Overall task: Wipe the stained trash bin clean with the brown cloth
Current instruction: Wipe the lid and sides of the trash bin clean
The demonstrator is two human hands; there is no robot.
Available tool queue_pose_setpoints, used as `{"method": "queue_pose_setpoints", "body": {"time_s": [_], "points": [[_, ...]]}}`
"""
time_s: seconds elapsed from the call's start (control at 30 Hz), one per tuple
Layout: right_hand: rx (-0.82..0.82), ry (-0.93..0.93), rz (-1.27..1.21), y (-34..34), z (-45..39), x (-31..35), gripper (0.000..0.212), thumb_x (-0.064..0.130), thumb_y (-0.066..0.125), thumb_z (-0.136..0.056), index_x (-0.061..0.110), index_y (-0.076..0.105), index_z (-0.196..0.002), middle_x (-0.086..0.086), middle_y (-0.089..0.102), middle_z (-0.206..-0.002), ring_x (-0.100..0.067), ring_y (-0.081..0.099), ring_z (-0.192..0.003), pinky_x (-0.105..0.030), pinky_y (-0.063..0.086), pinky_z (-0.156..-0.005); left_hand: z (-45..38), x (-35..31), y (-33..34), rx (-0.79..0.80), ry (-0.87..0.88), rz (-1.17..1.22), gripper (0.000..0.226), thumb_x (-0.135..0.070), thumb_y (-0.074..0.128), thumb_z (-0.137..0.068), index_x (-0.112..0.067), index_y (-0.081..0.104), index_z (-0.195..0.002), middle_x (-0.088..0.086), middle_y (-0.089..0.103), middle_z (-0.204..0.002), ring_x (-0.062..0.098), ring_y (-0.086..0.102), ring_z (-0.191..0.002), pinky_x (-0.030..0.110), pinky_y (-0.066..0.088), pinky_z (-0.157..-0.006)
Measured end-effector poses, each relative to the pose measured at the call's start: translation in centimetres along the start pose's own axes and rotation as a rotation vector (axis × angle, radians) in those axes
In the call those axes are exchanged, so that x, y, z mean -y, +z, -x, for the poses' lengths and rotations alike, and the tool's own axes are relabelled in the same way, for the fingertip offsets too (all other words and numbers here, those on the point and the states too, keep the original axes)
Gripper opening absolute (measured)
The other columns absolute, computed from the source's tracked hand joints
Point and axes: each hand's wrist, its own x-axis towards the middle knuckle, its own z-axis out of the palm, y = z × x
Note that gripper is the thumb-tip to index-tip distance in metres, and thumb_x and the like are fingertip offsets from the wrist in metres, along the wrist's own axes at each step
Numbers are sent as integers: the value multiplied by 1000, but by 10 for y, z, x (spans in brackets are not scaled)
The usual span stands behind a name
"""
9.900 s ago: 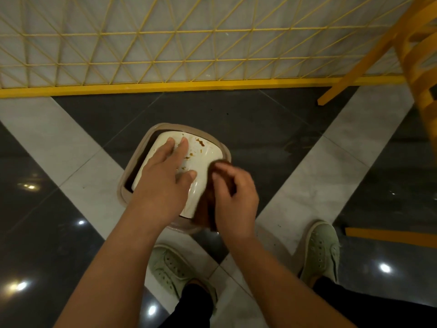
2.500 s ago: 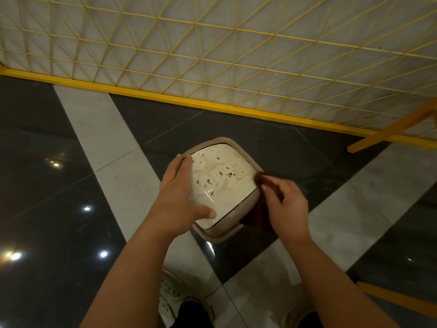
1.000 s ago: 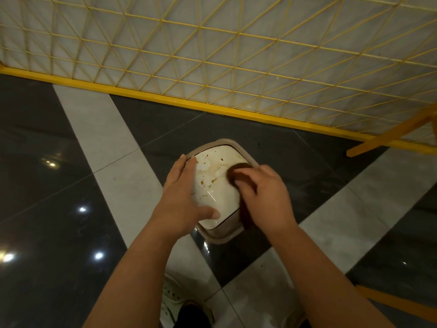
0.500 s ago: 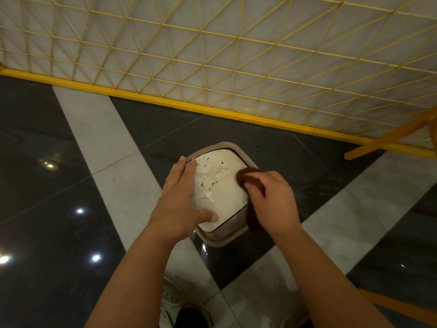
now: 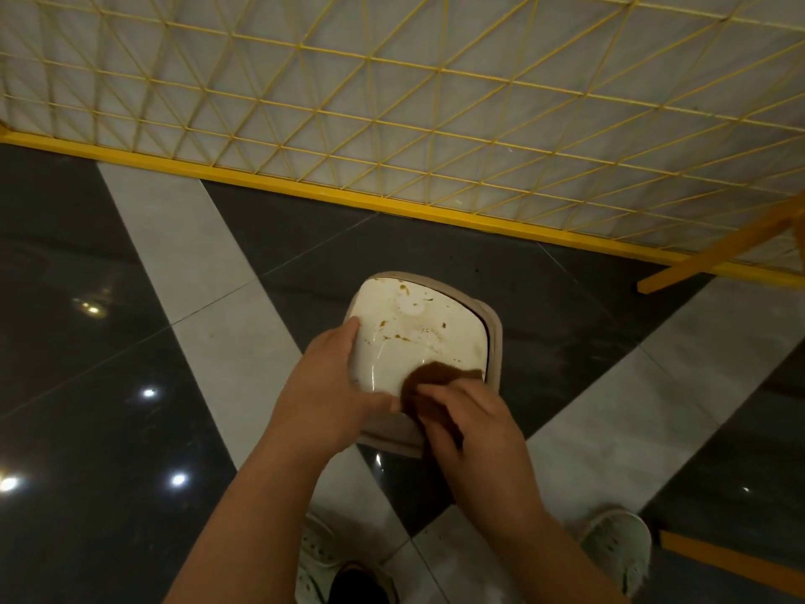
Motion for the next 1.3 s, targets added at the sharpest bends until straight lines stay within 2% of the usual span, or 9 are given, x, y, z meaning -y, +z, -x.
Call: {"method": "queue_pose_setpoints", "body": {"time_s": [0.13,0.33,0.5,0.63,0.8,0.9,1.03,1.17,1.3], "points": [[-23,-68,85,-4,-42,7,28,29,53,-91,31,62,-118,9,58,-116,-6,51,-106,-13,32,-90,-3,0,1,-16,-12,-28,105,-32,83,-66,-30,18,-149,-7,30,-147,16,36,-129,29,35,-97],[-74,152,43,-9,-45,-20,28,35,47,-93,34,60,-117,9,56,-123,-3,49,-108,-21,36,-97,-1,-3,1,-45,-88,-48,103,-34,84,-64,-36,20,-145,-6,28,-138,19,35,-124,40,43,-99],[-80,-62,14,5,-15,-9,26,28,56,-89,28,64,-114,9,60,-111,2,46,-102,-11,37,-89,-2,-3,2,-64,-144,-1,93,-34,86,-61,-28,34,-138,-4,41,-132,19,43,-119,37,45,-96],[-45,-154,83,1,-47,0,28,29,57,-90,27,63,-117,6,57,-112,-8,52,-104,-24,45,-89,-1,-3,2,-59,-118,-4,92,-38,85,-62,-27,35,-139,-4,42,-131,16,44,-114,31,43,-90],[-152,57,38,-12,-54,-18,29,35,49,-93,29,63,-118,8,56,-119,3,42,-102,-5,30,-88,-1,-11,5,-60,-125,84,81,-40,80,-69,-27,41,-139,-4,49,-132,18,49,-119,38,46,-97],[-100,80,25,-10,-25,-22,26,33,53,-91,30,64,-115,10,58,-117,1,45,-105,-13,35,-93,-3,-12,6,-55,-133,77,77,-37,79,-72,-28,40,-138,-4,48,-132,19,49,-119,41,46,-98],[-38,-40,23,-3,-1,-13,25,26,61,-88,29,66,-112,9,59,-113,-5,52,-105,-21,43,-92,-6,-10,7,-44,-86,58,83,-30,77,-74,-33,30,-142,-4,40,-138,19,45,-122,40,44,-97],[-66,-61,25,-2,-2,-12,30,18,69,-83,23,68,-112,2,61,-113,-12,56,-104,-25,47,-91,-6,-12,10,-55,-43,-18,84,-45,71,-77,-39,21,-145,-4,35,-139,17,43,-120,34,41,-92],[-103,-33,-9,-5,-27,-18,27,28,54,-91,24,65,-116,4,58,-116,-9,53,-105,-22,45,-91,-8,-14,10,-64,-61,-43,83,-43,70,-79,-38,22,-146,-1,38,-139,20,45,-119,36,42,-91]]}}
